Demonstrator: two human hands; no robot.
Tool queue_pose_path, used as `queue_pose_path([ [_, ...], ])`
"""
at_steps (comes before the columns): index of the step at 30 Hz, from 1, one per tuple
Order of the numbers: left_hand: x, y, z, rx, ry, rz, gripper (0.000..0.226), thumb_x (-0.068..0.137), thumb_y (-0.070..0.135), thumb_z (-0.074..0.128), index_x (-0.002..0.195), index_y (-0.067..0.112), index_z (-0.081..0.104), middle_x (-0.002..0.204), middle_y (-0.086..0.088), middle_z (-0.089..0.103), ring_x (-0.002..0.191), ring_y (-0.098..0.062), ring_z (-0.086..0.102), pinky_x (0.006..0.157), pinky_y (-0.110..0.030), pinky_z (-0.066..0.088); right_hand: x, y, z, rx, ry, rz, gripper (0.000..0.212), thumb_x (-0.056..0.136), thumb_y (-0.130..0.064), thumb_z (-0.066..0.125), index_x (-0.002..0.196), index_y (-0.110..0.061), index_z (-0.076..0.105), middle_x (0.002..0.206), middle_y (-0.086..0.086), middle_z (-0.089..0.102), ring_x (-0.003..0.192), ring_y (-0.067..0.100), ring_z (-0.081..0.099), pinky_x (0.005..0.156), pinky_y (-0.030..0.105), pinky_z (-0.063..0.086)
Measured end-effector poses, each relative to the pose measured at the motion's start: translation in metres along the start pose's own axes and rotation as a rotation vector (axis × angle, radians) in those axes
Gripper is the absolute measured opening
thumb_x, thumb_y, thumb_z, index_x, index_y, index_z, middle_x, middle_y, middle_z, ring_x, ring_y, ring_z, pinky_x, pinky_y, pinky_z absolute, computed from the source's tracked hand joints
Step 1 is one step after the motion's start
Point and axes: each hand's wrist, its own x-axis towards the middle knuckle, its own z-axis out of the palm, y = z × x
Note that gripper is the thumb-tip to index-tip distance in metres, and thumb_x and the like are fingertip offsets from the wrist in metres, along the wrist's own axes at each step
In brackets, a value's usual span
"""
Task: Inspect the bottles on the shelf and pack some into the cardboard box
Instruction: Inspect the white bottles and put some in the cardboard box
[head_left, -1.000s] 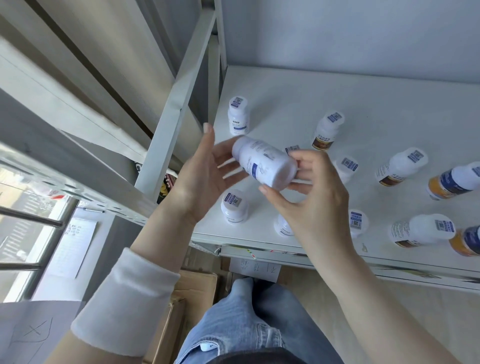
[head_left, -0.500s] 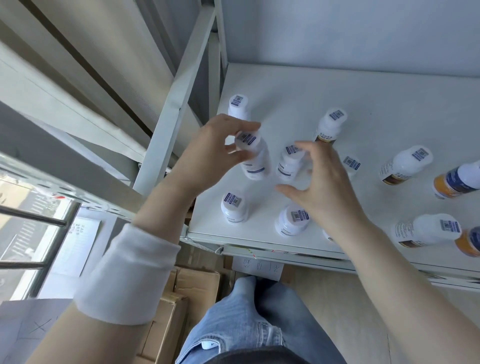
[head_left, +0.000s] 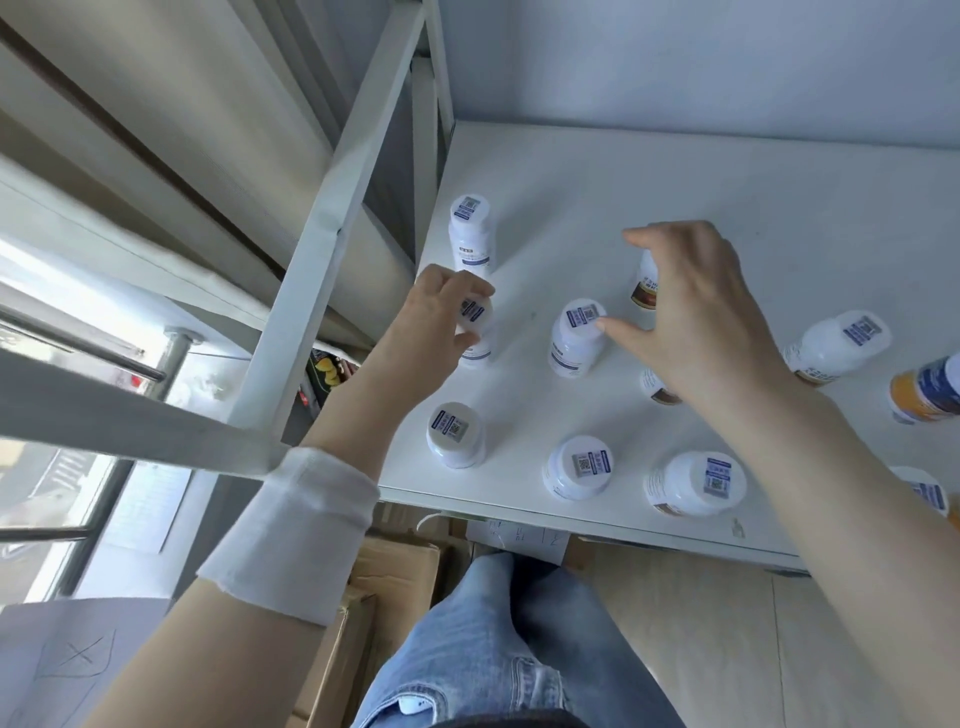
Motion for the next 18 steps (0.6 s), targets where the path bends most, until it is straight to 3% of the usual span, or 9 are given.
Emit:
queue_pose_path([
  [3,0.001,0.003,-0.005,0.012,0.057,0.013,0.056,0.08,0.013,0.069,0.131,0.016,0.046,0.129,-0.011,0.044,0.121,-0.026,0.043,0.098,-0.025,0.031,0.007,0.0,0.002,-0.001,-0.011,-0.029,0.063,0.073,-0.019,0.076,0.127,-0.005,0.046,0.125,0.02,0.045,0.12,0.041,0.038,0.091,0.042,0.037],
  [7,0.038,0.015,-0.015,0.046,0.308,-0.009,0.057,0.08,0.017,0.07,0.131,0.017,0.045,0.128,-0.013,0.044,0.121,-0.029,0.04,0.099,-0.026,0.028,0.019,-0.001,0.003,-0.01,-0.008,-0.046,0.064,0.072,-0.019,0.076,0.127,-0.003,0.046,0.124,0.023,0.046,0.115,0.042,0.041,0.09,0.042,0.037],
  [10,0.083,0.013,-0.011,0.105,0.148,-0.204,0.058,0.081,0.022,0.069,0.133,0.021,0.043,0.133,-0.013,0.04,0.126,-0.029,0.035,0.102,-0.034,0.031,0.027,-0.001,0.007,-0.009,-0.012,-0.067,0.063,0.073,-0.02,0.075,0.126,-0.002,0.046,0.123,0.023,0.046,0.113,0.042,0.042,0.091,0.041,0.035],
  [13,0.104,0.003,-0.008,0.09,0.109,-0.232,0.041,0.083,0.022,0.068,0.121,0.014,0.054,0.121,-0.013,0.054,0.113,-0.029,0.05,0.093,-0.032,0.038,0.031,-0.001,0.009,0.06,-0.05,-0.044,0.06,0.078,-0.023,0.071,0.129,-0.005,0.044,0.127,0.02,0.044,0.117,0.037,0.04,0.093,0.031,0.029],
  [16,0.095,0.008,-0.02,-0.125,0.205,-0.281,0.028,0.084,0.02,0.065,0.111,0.016,0.06,0.109,-0.002,0.061,0.099,-0.021,0.058,0.085,-0.023,0.045,0.029,0.001,0.009,0.238,-0.055,0.029,0.057,0.08,-0.027,0.068,0.129,-0.009,0.044,0.125,0.014,0.047,0.117,0.03,0.043,0.095,0.027,0.032],
  [18,0.075,0.025,-0.034,-0.527,0.187,-0.26,0.021,0.087,0.013,0.062,0.107,0.018,0.058,0.111,-0.007,0.062,0.1,-0.023,0.062,0.082,-0.028,0.054,0.028,0.001,0.008,0.497,-0.079,0.161,0.057,0.08,-0.035,0.066,0.129,-0.015,0.044,0.124,0.006,0.05,0.115,0.02,0.048,0.093,0.028,0.043],
])
